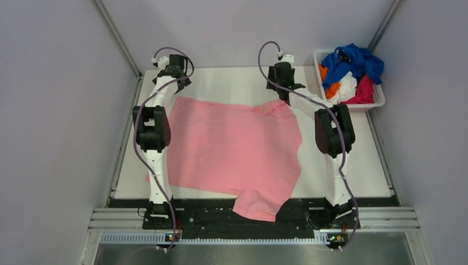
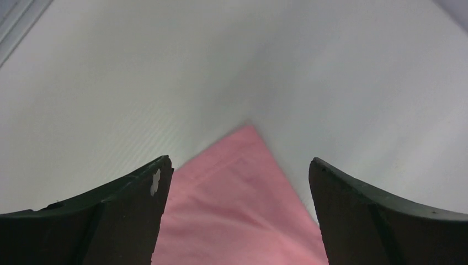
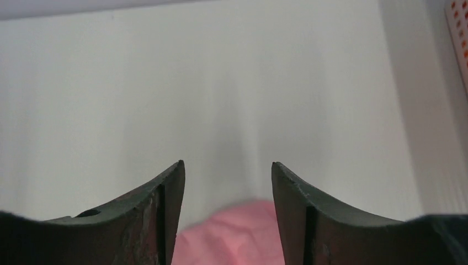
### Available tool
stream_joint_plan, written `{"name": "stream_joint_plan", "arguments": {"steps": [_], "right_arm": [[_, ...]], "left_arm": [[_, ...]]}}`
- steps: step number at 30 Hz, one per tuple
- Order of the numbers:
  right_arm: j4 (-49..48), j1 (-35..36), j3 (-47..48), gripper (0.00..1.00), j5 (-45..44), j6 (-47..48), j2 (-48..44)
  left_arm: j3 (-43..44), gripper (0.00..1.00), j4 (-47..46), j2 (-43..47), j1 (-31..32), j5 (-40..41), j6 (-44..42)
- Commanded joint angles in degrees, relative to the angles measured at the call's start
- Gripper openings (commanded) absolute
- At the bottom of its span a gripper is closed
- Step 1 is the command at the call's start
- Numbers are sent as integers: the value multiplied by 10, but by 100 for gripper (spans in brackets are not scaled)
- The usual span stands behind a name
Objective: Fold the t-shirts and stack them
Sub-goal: Flatten out the tshirt
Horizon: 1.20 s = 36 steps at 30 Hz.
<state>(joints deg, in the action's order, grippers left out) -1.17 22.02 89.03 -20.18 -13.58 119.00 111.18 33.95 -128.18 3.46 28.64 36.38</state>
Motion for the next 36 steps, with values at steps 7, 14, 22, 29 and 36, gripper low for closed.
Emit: {"name": "stream_joint_plan", "arguments": {"steps": [7, 14, 22, 29, 36], "right_arm": [[25, -29, -50, 99, 160, -90, -94], [-58, -7, -190, 99, 270, -150, -134], [-60, -3, -149, 99, 289, -169, -57], [-90, 6, -136, 99, 262, -172, -14], [-224, 9, -54, 99, 204, -180, 72]], "left_arm": [[-119, 99, -16, 174, -7, -112, -15], [-362, 99, -101, 311, 28, -236, -1], [-469, 99, -142, 344, 46, -242, 9], [-462, 99, -125, 303, 46, -237, 7], [-449, 99, -119, 293, 46, -221, 7]]}}
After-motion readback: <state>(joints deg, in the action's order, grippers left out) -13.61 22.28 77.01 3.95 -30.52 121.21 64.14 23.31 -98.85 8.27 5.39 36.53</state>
